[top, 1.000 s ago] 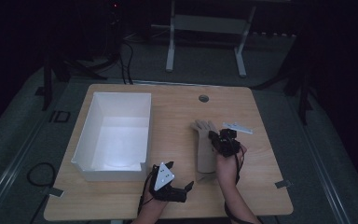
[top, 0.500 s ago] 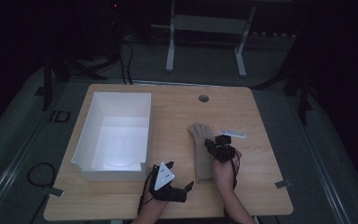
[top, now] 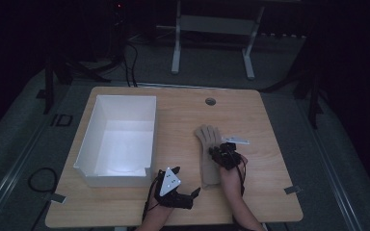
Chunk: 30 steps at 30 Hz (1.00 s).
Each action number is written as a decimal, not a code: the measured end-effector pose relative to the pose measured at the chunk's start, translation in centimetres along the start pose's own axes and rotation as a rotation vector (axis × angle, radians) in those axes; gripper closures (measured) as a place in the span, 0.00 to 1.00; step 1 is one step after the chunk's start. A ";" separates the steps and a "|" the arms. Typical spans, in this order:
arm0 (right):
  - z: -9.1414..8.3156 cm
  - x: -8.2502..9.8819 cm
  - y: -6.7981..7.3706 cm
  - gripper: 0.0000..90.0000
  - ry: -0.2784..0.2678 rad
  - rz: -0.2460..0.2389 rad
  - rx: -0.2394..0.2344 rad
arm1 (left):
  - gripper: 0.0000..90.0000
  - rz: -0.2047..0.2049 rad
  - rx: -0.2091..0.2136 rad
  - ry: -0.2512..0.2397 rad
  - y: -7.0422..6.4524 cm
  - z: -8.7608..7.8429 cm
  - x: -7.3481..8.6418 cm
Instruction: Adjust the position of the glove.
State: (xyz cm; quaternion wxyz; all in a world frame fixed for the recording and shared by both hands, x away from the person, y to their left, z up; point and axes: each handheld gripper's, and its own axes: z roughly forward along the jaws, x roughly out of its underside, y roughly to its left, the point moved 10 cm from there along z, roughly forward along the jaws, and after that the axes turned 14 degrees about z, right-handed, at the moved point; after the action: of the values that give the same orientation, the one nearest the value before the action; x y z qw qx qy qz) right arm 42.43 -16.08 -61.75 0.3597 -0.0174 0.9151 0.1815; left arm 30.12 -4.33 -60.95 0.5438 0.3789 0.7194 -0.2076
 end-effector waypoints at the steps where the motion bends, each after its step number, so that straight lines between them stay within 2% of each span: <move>1: -0.1 -0.1 0.1 0.80 0.002 0.000 -0.007 | 0.01 0.002 0.002 0.002 0.0 0.0 0.0; 5: -0.5 -0.5 0.4 0.73 0.006 -0.022 -0.031 | 0.01 0.013 0.005 0.008 -0.1 0.1 0.0; 6: -0.9 -0.8 0.5 0.66 0.007 -0.037 -0.048 | 0.01 0.016 0.007 0.010 -0.2 0.1 0.0; 10: -1.8 -1.9 0.6 0.50 0.002 -0.085 -0.091 | 0.01 0.010 0.003 0.011 -0.1 0.1 0.1; 12: -2.2 -2.3 0.8 0.40 0.015 -0.092 -0.125 | 0.01 -0.005 -0.002 0.022 0.1 0.2 0.1; 13: -2.4 -2.4 1.0 0.36 0.026 -0.104 -0.159 | 0.01 -0.012 0.001 0.022 0.1 0.2 0.1; 16: -2.9 -2.6 1.1 0.24 0.048 -0.138 -0.210 | 0.01 -0.012 0.031 0.033 0.0 0.3 0.2; 17: -3.0 -2.6 1.2 0.23 0.055 -0.142 -0.225 | 0.01 -0.011 0.043 0.038 -0.1 0.4 0.2; 19: -3.3 -2.7 1.0 0.20 0.061 -0.169 -0.226 | 0.01 0.003 0.072 0.046 -0.4 0.7 0.2; 21: -3.6 -3.0 1.0 0.21 0.045 -0.180 -0.262 | 0.01 0.027 0.096 0.054 -0.8 1.0 0.1; 22: -3.7 -3.1 0.8 0.18 0.034 -0.209 -0.279 | 0.01 0.037 0.100 0.065 -1.0 1.1 0.2; 23: -3.7 -3.2 0.6 0.18 0.033 -0.237 -0.271 | 0.01 0.051 0.094 0.099 -1.1 1.3 0.4; 25: -3.8 -3.4 0.0 0.18 0.026 -0.284 -0.259 | 0.01 0.078 0.114 0.159 -1.5 1.7 0.8; 27: -4.0 -3.6 -0.8 0.18 0.028 -0.285 -0.257 | 0.01 0.102 0.120 0.204 -1.9 2.0 1.0; 29: -4.1 -3.7 -1.3 0.18 0.044 -0.277 -0.253 | 0.01 0.108 0.128 0.208 -2.1 2.1 1.0; 30: -4.1 -3.7 -2.2 0.17 0.055 -0.275 -0.241 | 0.01 0.135 0.159 0.218 -2.5 2.4 0.7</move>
State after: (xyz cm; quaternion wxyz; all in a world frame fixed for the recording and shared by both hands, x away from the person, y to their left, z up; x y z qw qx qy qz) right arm 42.87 -19.90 -57.22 0.3513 -0.1904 0.8852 0.2383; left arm 29.60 -7.44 -62.68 0.4434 0.4886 0.7284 -0.1846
